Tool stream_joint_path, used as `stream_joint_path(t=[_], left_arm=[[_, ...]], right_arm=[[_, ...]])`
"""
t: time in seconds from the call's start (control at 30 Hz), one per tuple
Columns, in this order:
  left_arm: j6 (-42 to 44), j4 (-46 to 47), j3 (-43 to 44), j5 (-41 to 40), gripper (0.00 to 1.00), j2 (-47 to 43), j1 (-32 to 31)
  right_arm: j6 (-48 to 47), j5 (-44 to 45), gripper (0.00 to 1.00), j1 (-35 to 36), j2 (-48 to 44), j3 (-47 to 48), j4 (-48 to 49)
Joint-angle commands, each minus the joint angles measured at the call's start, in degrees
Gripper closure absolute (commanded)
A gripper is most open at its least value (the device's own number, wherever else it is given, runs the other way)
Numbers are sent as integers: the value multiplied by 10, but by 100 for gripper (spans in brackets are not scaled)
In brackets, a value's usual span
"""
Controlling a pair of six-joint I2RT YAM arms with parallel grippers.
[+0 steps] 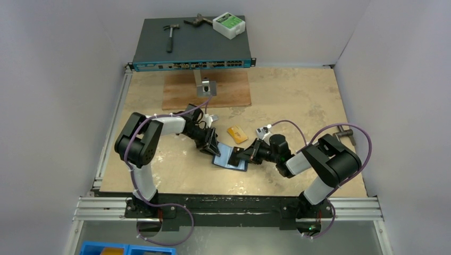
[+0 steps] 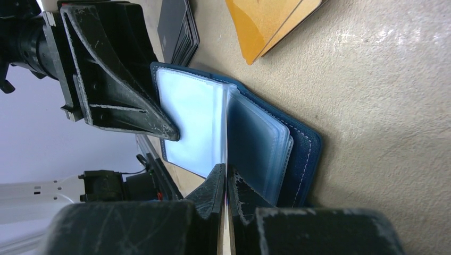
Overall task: Put the credit cards into the card holder
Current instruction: Insert the credit card into the card holder.
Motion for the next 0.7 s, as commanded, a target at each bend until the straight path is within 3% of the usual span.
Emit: stream_joint_path(t=[0.0,0.2,0.4,0.67], left_arm=[[16,-4,-1,14,81,-25,-3],[-10,19,-6,24,99,-16,-3],[-26,46,-11,34,100,-4,-3],[-26,44,-12,32,100,-2,-3]], right_arm=[[-2,5,100,-2,-6,-7,22],[30,-5,100,-2,9,-24,98],[57,-11,100,-2,46,-51,232],[70,-22,100,-3,96,-40,262]])
